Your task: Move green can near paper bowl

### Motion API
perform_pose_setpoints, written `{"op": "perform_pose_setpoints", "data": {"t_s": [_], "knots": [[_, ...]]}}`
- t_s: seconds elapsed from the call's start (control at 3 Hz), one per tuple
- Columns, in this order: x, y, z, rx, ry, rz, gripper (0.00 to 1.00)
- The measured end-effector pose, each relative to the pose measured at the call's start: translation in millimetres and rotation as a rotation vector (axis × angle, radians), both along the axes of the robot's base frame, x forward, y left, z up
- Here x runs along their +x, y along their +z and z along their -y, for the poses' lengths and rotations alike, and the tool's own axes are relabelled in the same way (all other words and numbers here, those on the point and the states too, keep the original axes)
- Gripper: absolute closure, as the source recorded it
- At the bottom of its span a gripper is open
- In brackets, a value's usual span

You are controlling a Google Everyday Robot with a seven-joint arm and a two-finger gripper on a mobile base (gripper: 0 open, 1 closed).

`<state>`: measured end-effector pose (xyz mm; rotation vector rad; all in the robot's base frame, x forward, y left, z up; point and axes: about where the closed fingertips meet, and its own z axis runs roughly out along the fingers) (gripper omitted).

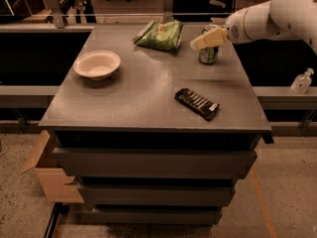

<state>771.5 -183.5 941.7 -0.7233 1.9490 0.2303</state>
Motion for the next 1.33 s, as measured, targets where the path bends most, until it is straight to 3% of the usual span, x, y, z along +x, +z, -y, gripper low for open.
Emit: {"op": "perform_pose_setpoints", "data": {"t_s": [0.67,1.33], "knots": [[37.9,-36.6,5.8,0.058,-0.062,-0.033,0.0],[61.5,-56.0,7.2,0.091,-0.07,-0.014,0.42]]}}
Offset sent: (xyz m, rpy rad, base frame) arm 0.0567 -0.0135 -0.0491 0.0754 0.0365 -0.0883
